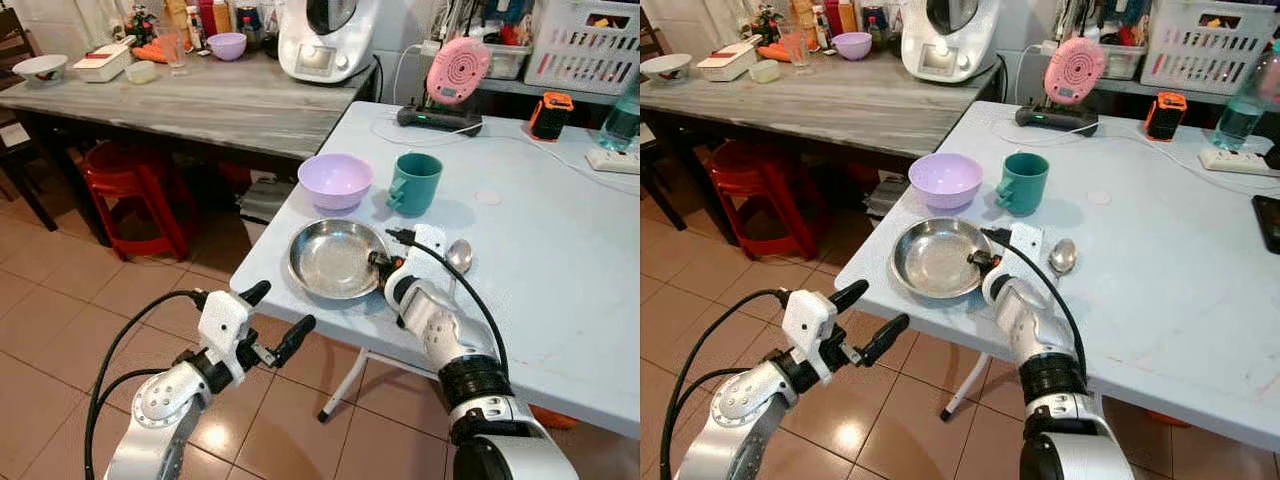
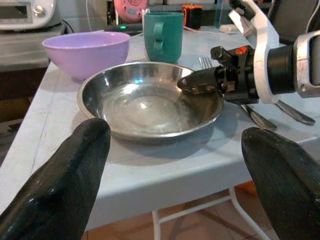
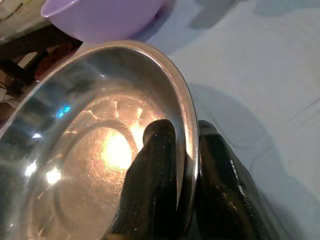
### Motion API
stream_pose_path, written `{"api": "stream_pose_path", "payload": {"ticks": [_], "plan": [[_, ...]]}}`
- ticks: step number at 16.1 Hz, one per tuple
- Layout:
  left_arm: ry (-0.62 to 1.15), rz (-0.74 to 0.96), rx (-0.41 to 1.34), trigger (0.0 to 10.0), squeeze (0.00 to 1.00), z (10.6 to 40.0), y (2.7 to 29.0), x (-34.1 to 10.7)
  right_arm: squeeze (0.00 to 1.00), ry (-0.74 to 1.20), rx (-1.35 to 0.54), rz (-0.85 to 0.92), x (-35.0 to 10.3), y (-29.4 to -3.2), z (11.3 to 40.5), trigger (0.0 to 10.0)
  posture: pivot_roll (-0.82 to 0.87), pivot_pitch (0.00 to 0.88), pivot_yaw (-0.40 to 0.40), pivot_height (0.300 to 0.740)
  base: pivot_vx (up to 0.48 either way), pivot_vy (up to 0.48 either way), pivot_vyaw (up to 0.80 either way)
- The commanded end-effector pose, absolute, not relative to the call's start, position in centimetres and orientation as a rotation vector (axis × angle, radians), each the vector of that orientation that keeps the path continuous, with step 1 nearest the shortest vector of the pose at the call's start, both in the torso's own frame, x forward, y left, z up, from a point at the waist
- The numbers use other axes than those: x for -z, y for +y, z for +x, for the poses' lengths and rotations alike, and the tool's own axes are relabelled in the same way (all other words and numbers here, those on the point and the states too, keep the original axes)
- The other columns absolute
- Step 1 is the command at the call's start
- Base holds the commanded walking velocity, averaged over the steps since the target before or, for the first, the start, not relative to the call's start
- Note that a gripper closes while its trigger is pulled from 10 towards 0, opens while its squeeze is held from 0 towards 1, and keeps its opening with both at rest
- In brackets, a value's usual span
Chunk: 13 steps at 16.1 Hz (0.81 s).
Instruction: Setting the table
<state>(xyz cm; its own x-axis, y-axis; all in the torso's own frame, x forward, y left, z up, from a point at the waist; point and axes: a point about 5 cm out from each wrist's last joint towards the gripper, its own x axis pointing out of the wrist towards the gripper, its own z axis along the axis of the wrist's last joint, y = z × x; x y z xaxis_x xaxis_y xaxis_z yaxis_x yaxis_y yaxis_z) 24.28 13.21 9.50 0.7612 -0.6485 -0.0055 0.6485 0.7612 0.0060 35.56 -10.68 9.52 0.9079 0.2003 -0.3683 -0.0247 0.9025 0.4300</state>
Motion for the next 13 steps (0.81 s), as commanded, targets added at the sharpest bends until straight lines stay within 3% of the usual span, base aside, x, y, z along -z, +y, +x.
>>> {"api": "stream_pose_path", "payload": {"ticks": [1,7,11,12,13], "plan": [[-0.002,0.023,0.701,10.0,0.0,24.4,13.4,-9.6,0.0,0.447,-0.096,0.436,-9.1,-10.8,35.5,0.0,0.05,0.0,0.019,0.74,0.0,0.0,0.0],[-0.023,0.029,0.61,10.0,0.0,25.4,13.9,-9.6,0.0,0.392,-0.041,0.473,-9.6,-11.8,35.8,0.0,0.06,0.0,0.012,0.74,0.0,0.0,0.0],[0.023,0.005,0.413,10.0,0.0,26.6,15.5,-9.0,0.0,0.206,-0.005,0.446,-11.4,-13.0,35.0,0.4,0.05,0.0,0.005,0.74,0.0,0.0,0.0],[0.024,-0.013,0.401,10.0,0.0,26.8,15.5,-9.0,0.0,0.18,-0.005,0.437,-11.5,-13.1,34.6,10.0,0.05,0.0,0.005,0.74,0.0,0.0,0.0],[0.011,-0.058,0.344,10.0,0.0,27.4,15.8,-9.2,0.0,0.087,-0.001,0.391,-12.0,-13.4,33.6,10.0,0.05,0.0,0.004,0.74,0.0,0.0,0.0]]}}
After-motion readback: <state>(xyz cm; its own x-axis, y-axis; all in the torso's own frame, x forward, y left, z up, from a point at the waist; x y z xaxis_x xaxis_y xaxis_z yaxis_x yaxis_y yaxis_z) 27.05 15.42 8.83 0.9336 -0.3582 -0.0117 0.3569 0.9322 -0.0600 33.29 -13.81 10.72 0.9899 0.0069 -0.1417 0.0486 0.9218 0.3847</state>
